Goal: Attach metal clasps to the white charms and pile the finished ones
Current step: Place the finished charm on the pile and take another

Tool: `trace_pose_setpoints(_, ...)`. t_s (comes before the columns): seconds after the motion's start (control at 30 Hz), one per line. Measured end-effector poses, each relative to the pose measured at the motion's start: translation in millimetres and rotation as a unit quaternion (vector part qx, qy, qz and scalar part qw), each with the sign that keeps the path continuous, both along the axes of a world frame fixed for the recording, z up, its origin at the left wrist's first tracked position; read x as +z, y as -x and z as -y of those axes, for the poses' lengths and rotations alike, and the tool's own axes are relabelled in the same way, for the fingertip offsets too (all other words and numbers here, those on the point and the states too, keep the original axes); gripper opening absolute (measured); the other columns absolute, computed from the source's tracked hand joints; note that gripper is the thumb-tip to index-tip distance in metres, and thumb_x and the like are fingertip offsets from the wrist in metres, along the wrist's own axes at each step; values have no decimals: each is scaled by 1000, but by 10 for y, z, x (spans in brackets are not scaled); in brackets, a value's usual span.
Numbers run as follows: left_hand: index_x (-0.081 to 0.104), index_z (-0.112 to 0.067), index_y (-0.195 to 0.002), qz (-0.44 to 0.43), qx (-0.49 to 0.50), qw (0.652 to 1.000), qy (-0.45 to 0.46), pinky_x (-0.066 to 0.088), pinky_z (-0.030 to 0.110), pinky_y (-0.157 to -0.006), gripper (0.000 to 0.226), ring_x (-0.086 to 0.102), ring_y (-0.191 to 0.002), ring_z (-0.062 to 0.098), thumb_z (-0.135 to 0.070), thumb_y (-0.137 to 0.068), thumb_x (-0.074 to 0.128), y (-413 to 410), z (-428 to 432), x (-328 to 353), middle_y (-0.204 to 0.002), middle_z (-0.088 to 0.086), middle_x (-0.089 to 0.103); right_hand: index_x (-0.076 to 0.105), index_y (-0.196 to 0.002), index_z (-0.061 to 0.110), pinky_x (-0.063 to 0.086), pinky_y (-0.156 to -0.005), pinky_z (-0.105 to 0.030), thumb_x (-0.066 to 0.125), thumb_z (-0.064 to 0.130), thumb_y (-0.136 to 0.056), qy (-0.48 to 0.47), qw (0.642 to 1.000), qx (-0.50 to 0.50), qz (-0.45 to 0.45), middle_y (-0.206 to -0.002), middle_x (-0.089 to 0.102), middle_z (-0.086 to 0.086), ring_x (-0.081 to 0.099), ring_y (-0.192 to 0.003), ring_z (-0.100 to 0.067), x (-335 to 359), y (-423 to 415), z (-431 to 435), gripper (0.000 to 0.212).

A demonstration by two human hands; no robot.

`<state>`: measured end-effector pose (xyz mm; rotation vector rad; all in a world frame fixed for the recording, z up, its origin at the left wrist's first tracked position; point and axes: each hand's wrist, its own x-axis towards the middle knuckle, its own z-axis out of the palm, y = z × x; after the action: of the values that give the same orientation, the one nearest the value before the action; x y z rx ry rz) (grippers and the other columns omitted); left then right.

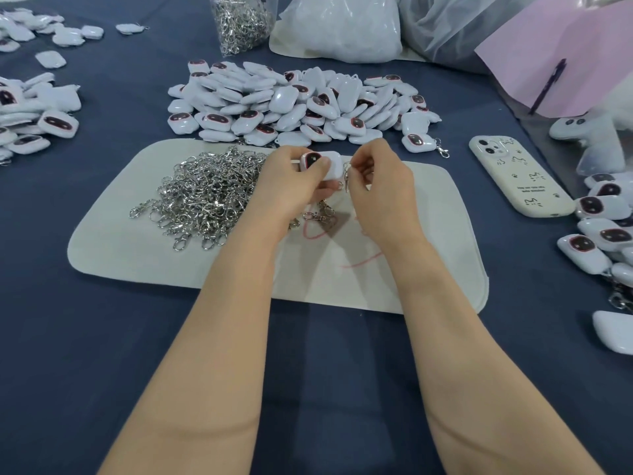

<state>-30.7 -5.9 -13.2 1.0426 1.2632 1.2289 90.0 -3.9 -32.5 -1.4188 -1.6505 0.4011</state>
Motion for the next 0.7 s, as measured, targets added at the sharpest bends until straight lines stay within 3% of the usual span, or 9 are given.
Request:
trace_pose_setpoints(0.17, 44, -8, -107, -21, 8, 1000, 1, 58, 23, -63, 20, 66, -53, 9, -5, -92, 57, -20, 14, 26, -88, 7, 60, 51, -103, 3, 45, -73, -27, 49, -2, -85, -4, 1000, 3, -19, -87, 56, -1, 52, -78, -16, -12, 16, 0, 19)
trace_pose_setpoints(0.33, 44, -10, -102, -15, 22, 1000, -10, 57, 20, -58, 17, 65, -50, 8, -5, -92, 56, -27, 20, 50, -84, 5, 61, 59, -97, 6, 40, -69, -9, 53, -2, -86, -17, 998, -15, -52, -89, 60, -2, 50, -74, -7, -14, 22, -5, 15)
trace_pose_setpoints(0.5, 46, -13, -97, -28, 27, 999, -16, 55, 19, -55, 14, 65, -50, 8, -6, -91, 57, 1, 10, 37, -88, 8, 62, 64, -90, 5, 35, -65, -11, 53, -2, -84, -25, 999, -20, -18, -84, 61, -4, 50, -76, -12, -6, 22, 1, 13)
trace_pose_setpoints(0.57, 48, -18, -95, -99, 23, 994, -48, 57, 23, -60, 15, 67, -57, 12, -8, -91, 58, 11, -4, 27, -98, 12, 64, 63, -89, 4, 34, -67, -15, 53, -2, -84, -12, 1000, -17, -1, -84, 61, -6, 49, -76, -14, -7, 19, -8, 13)
trace_pose_setpoints(0.7, 51, -20, -101, -213, 5, 971, -106, 53, 45, -87, 18, 67, -87, 32, -12, -88, 60, -1, 18, 57, -103, 10, 65, 61, -91, 5, 37, -67, -15, 53, -2, -85, 13, 1000, -4, -25, -84, 61, -4, 50, -75, -14, -6, 9, -1, 13)
